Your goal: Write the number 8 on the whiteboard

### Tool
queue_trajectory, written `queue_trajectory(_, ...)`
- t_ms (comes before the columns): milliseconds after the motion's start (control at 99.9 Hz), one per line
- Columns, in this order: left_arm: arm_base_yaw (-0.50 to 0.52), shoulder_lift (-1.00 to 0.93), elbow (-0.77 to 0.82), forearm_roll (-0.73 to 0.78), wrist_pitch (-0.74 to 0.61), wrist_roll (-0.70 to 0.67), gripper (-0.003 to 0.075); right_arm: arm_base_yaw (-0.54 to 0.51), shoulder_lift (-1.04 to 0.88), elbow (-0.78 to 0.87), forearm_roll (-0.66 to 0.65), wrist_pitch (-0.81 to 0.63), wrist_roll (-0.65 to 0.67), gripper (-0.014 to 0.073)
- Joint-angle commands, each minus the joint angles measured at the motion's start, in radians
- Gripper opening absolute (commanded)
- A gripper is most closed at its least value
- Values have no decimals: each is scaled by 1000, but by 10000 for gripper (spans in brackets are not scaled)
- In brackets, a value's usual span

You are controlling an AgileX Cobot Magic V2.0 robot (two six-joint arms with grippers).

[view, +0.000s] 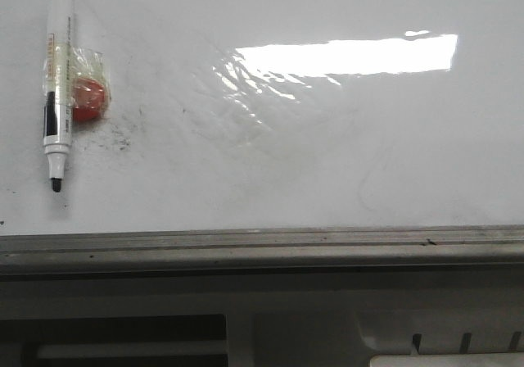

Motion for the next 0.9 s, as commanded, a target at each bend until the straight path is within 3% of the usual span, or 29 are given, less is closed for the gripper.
queue_trajectory(0,2,-31,32,13,-63,0,-20,-8,-20,13,-4,-26,-1,-64)
queue_trajectory(270,2,-31,32,-3,-259,0,-20,-8,-20,13,-4,-102,1,-64)
queue_trajectory(550,2,-31,32,-3,-322,0,-20,-8,-20,13,35,-447,3,-64)
queue_trajectory(890,2,-31,31,-30,-432,-4,-20,-8,-20,11,35,-643,17,-64)
